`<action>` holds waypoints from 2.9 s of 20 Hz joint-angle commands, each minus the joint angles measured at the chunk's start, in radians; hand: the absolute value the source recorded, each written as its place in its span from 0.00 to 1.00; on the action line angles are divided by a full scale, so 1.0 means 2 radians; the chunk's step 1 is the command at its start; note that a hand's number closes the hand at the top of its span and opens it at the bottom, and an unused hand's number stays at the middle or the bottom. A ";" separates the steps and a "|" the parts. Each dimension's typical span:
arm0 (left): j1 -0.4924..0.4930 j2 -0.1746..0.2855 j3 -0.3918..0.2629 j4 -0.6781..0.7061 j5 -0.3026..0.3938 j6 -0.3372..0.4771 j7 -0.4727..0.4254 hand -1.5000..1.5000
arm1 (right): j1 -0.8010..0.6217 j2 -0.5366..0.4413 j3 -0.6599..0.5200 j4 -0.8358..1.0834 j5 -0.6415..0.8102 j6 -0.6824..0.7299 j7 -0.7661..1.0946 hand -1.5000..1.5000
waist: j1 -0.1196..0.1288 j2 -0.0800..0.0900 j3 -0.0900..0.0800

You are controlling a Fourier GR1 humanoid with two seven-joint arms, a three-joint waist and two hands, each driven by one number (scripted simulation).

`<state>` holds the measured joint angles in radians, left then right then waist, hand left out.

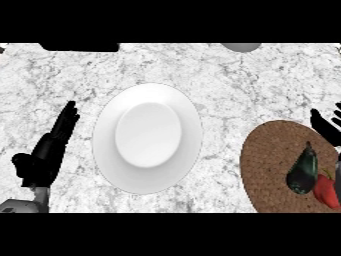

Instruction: Pick the eggplant from the placemat and place it in the plate

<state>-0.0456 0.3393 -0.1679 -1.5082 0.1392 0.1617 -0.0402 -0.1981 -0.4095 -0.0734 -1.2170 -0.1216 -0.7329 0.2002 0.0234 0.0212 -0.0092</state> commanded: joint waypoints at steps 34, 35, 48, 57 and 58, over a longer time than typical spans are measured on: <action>-0.006 0.002 0.050 0.098 0.021 -0.052 -0.053 0.50 | -0.014 -0.020 0.116 -0.114 0.304 0.210 0.644 0.00 | -0.026 -0.014 0.002; -0.006 0.001 0.041 0.071 0.009 -0.037 -0.039 0.50 | -0.022 -0.012 0.113 -0.103 0.296 0.219 0.644 0.00 | -0.019 -0.014 0.003; 0.004 0.007 0.057 0.099 0.016 -0.068 -0.067 0.50 | 0.023 0.012 0.096 -0.114 0.297 0.259 0.644 0.00 | -0.015 -0.012 0.003; -0.010 -0.009 0.051 0.115 0.002 -0.062 -0.073 0.50 | 0.022 0.031 0.085 -0.068 0.314 0.265 0.632 0.00 | -0.011 -0.009 0.004; -0.015 -0.012 0.047 0.088 -0.002 -0.049 -0.050 0.50 | 0.030 0.046 0.088 -0.087 0.313 0.261 0.634 0.00 | -0.011 -0.011 0.004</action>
<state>-0.0604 0.3177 -0.0737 -1.3211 0.1421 0.0586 -0.1559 -0.1261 -0.3699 0.0977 -1.4047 0.4899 -0.2271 1.2478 0.0001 -0.0074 -0.0132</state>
